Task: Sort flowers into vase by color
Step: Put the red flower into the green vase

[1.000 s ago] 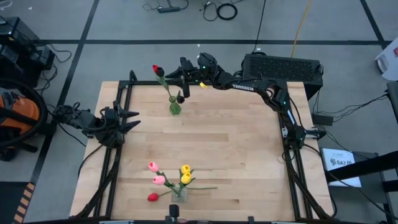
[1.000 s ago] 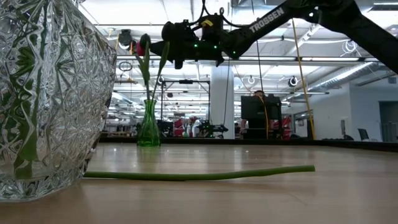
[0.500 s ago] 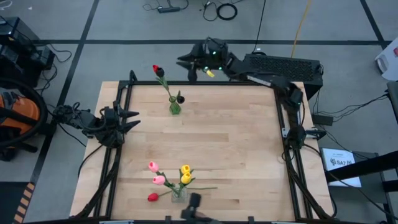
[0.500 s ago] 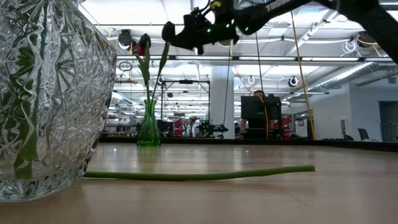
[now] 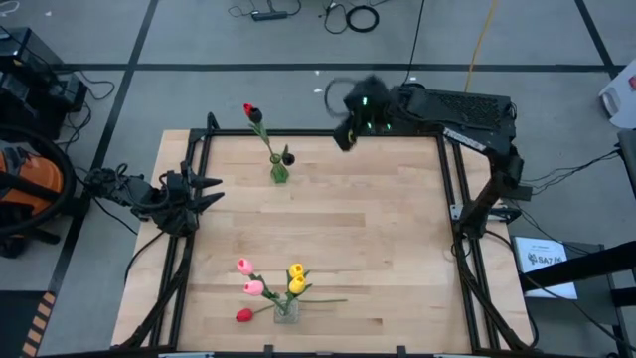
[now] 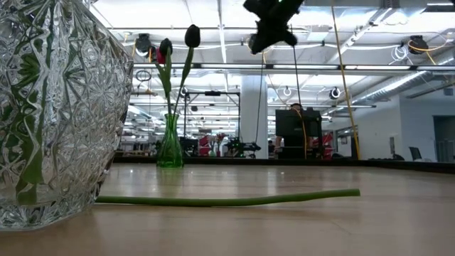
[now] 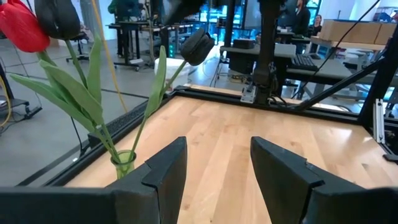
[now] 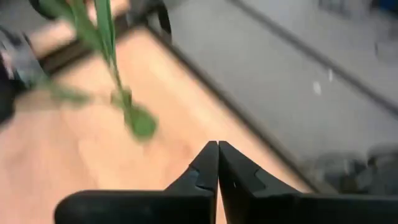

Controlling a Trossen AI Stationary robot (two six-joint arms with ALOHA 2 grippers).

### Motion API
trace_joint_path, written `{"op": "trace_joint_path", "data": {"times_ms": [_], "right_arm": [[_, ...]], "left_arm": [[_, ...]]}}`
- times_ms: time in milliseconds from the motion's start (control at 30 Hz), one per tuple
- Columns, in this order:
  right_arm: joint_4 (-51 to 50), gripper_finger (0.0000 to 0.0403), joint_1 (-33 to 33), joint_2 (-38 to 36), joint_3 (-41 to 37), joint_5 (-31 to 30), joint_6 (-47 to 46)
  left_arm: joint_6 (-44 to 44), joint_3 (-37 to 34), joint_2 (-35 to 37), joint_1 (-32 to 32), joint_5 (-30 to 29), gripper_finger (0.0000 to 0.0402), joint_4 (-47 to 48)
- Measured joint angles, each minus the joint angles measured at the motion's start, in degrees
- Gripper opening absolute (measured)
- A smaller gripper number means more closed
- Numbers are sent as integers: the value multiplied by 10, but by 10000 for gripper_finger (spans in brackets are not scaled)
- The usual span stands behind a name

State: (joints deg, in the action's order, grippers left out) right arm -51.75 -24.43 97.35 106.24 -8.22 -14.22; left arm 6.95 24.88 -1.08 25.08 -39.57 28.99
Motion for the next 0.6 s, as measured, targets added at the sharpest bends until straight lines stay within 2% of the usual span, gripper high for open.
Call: {"op": "trace_joint_path", "data": {"times_ms": [133, 267, 433, 600], "right_arm": [[-128, 1, 72, -11, 0, -56, -88], [-188, 1, 158, -11, -1, -71, -166], [-159, 1, 259, -10, -44, -63, -238], [-75, 0, 344, -10, -139, -34, -308]], "left_arm": [[2, 0, 0, 0, 23, 185, -10], [3, 0, 0, 0, 41, 185, -32], [3, 0, 0, 0, 88, 185, -34], [4, 0, 0, 0, 126, 185, -29]]}}
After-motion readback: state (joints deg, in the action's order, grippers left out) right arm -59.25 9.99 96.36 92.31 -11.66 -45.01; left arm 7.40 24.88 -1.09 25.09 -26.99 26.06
